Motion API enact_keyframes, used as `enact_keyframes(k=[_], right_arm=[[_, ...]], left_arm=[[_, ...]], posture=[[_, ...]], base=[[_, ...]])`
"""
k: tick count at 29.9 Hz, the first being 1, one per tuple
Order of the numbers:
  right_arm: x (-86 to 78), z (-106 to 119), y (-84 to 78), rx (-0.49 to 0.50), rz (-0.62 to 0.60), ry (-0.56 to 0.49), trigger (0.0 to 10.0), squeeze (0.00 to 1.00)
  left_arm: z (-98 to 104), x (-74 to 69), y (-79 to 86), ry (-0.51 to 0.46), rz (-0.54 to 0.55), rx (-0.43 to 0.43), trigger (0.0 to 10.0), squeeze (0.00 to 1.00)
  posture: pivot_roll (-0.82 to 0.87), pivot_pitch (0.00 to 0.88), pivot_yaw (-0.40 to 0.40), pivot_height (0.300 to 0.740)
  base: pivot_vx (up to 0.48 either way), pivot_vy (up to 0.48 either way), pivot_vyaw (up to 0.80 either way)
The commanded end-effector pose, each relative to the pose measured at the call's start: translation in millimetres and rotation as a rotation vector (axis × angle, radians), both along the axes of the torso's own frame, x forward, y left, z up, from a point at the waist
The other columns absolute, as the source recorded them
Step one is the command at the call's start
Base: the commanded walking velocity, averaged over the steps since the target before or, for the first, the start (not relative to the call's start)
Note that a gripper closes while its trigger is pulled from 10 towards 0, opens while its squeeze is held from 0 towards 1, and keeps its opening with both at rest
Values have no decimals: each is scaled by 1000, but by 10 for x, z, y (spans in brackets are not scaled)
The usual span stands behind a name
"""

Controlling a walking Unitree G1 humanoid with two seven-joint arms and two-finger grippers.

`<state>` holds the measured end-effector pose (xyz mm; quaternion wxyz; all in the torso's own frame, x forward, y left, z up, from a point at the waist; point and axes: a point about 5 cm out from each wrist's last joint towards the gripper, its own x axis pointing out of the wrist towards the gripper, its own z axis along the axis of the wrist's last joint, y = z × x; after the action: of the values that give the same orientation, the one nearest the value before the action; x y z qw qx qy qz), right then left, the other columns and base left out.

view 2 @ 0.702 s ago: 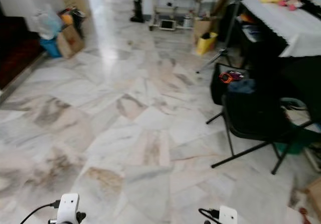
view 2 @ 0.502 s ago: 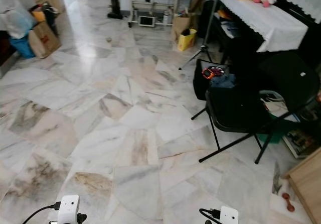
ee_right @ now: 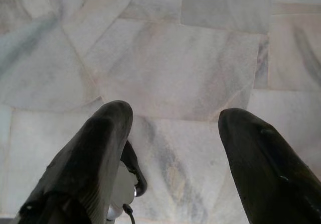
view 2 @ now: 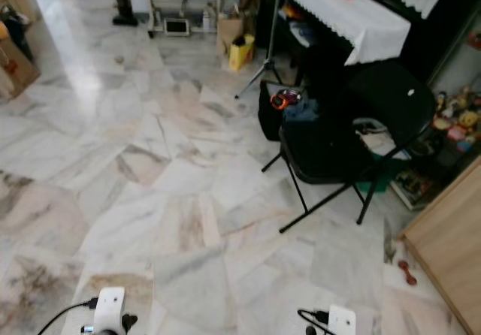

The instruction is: Hang keys on a hook

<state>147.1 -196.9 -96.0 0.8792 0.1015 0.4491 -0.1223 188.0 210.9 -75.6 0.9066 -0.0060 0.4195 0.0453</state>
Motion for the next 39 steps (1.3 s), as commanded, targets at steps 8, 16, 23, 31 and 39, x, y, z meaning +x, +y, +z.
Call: enact_keyframes(k=[8, 16, 23, 31, 39], right_arm=[[-64, -24, 7, 4, -72, 10, 10000, 0], [-99, -55, 157, 17, 7, 29, 10000, 0], [-39, -18, 46, -3, -27, 0, 10000, 0], [-3, 3, -12, -12, -33, -8, 10000, 0], [58, 27, -26, -20, -21, -21, 10000, 0]], left_arm=[[-35, -96, 76, 44, -43, 26, 10000, 0], [7, -64, 169, 28, -78, 48, 10000, 0], [4, -34, 98, 18, -62, 41, 10000, 0], [-48, -108, 36, 42, -45, 22, 10000, 0], [-31, -64, 7, 21, -28, 4, 10000, 0]], posture=[[141, 0, 14, 740], [115, 0, 2, 740], [112, 0, -20, 740], [120, 0, -51, 740], [120, 0, -59, 740]], base=[[0, 0, -775], [0, 0, -775], [0, 0, -775], [0, 0, -775], [0, 0, -772]])
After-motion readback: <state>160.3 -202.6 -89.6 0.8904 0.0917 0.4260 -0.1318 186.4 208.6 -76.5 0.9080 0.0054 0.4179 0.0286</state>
